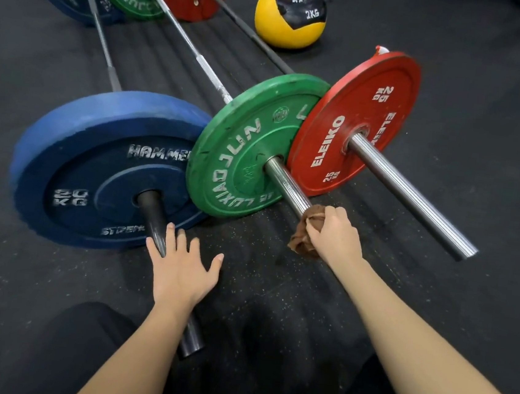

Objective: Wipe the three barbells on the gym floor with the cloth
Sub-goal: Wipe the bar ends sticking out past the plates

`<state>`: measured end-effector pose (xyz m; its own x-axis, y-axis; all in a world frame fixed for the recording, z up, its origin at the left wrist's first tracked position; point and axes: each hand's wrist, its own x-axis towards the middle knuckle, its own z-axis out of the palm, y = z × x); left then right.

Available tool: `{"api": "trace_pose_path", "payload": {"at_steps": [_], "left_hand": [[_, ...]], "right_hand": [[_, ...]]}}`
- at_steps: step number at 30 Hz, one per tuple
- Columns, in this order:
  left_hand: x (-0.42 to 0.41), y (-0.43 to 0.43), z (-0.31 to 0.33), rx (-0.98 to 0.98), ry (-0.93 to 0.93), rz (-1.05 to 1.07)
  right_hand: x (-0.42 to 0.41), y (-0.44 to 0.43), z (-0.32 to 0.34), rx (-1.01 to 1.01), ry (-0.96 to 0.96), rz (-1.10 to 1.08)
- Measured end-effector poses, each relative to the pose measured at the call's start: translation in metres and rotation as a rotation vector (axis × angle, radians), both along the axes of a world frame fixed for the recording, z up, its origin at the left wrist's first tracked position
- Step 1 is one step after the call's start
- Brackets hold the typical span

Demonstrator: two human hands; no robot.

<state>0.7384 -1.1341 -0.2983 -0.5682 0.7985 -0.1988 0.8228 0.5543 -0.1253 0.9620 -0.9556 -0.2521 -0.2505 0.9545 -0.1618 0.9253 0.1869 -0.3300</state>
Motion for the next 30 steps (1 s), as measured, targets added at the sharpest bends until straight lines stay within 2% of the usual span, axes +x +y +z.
{"api": "trace_pose_path", "payload": {"at_steps": [7,15,22,28,30], "left_hand": [[0.0,0.001,0.002,0.054,-0.032,0.009],[-0.001,-0.002,0.003,0.094,-0.068,0.031],[-0.001,-0.003,0.004,0.11,-0.073,0.032],[-0.001,-0.002,0.0,0.134,-0.06,0.024],[-0.001,-0.002,-0.001,0.127,-0.047,0.02]], "right_hand": [[0.053,-0.045,-0.004,0.004,-0.134,-0.009],[-0.003,-0.021,-0.011,0.133,-0.124,0.015],[0.046,-0.04,-0.009,0.031,0.004,-0.017],[0.09,-0.043,0.004,-0.13,-0.107,-0.152],[0.08,-0.025,0.019,-0.19,-0.047,-0.18]]}}
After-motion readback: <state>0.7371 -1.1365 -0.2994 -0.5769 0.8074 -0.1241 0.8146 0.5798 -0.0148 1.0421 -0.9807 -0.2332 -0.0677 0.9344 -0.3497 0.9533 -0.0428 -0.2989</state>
